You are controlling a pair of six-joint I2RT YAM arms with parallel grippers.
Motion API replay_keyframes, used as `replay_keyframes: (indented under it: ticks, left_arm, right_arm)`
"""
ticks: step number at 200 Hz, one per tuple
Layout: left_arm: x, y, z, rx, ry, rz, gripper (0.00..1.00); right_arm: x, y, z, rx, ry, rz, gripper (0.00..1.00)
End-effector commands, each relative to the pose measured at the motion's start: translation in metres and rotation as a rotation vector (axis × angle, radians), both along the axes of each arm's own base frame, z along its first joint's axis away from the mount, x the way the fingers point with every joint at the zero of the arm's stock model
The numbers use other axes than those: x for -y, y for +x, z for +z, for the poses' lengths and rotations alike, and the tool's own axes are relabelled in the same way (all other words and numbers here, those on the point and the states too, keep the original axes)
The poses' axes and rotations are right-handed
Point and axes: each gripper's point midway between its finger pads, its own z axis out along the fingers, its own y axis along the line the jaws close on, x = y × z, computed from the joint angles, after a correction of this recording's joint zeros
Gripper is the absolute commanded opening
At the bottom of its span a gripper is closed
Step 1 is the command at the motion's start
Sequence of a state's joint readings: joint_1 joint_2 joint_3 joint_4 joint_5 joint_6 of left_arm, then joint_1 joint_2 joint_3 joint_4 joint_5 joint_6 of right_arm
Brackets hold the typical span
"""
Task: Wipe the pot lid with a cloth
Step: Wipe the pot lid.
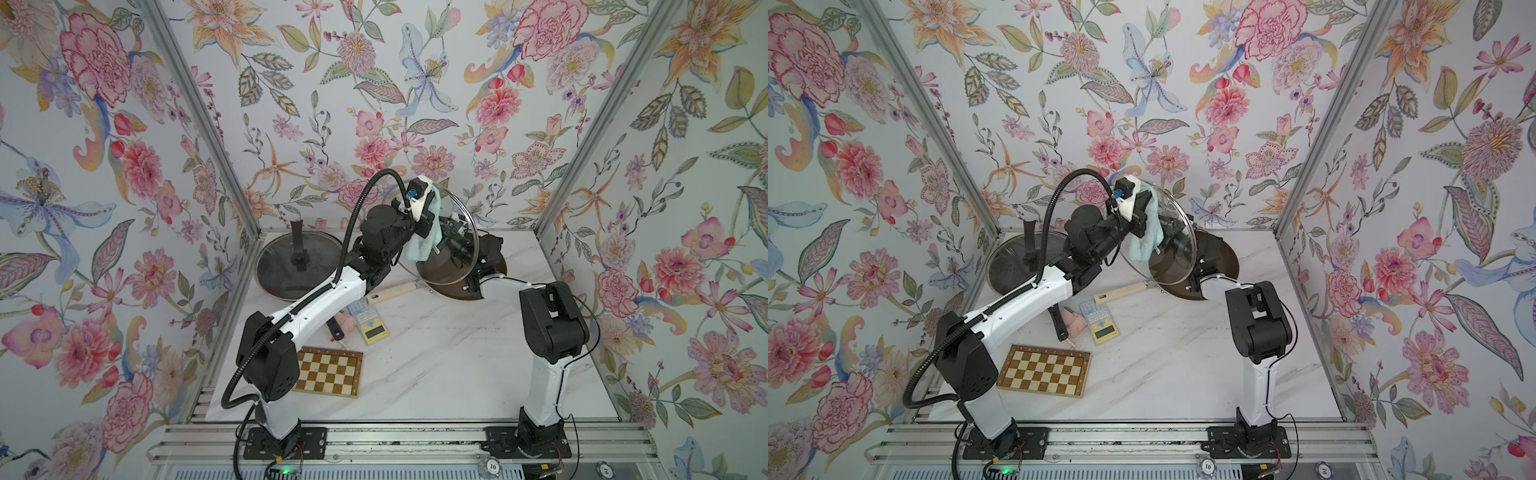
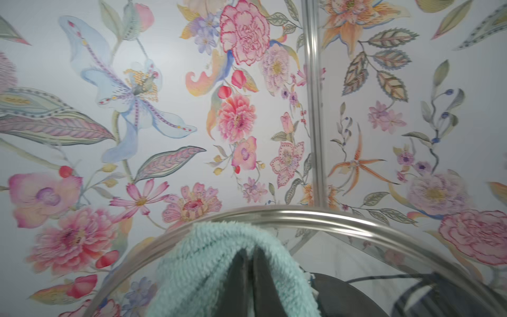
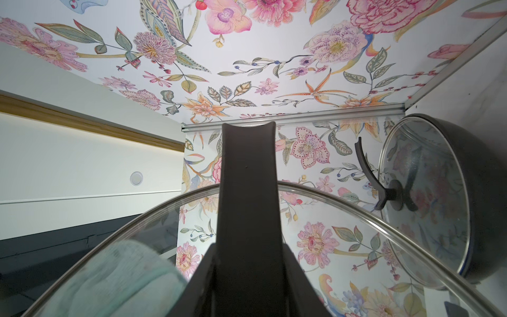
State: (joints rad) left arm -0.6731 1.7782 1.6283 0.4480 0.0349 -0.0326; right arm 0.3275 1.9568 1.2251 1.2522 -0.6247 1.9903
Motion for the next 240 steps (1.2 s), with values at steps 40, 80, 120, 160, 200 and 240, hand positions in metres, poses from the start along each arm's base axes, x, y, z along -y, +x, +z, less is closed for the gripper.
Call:
replay_keyframes:
  ticks: [40,80,120,160,200,240]
  left_arm:
    - [-0.043,0.016,-0.081,-0.169,0.002,0.174,0.0]
    - [0.014,-0.026,-0.102,-0.218,0.03,-0.04,0.0]
    - [0.079,-0.08,-0.061,-0.131,0.045,-0.306,0.0]
    - [0.09,-0.097,0.013,-0.016,-0.017,-0.389,0.0]
    - [0.029,-0.056,0.058,0.112,-0.054,-0.119,0.0]
    - [-0.04,-0.004,0.036,0.048,-0.05,0.124,0.0]
  right_arm:
    - [0.013,-0.057,0.107,0.335,0.068,0.018,0.0]
    - [0.012,-0.044,0.104,0.325,0.044,0.012,0.0]
    - [0.01,-0.033,0.097,0.307,0.036,0.017,0.0]
    - [0.005,-0.028,0.082,0.294,-0.035,0.015,0.0]
    - [-0.001,-0.038,0.081,0.308,-0.088,0.024,0.0]
    - [0.001,-0.059,0.092,0.325,-0.07,0.026,0.0]
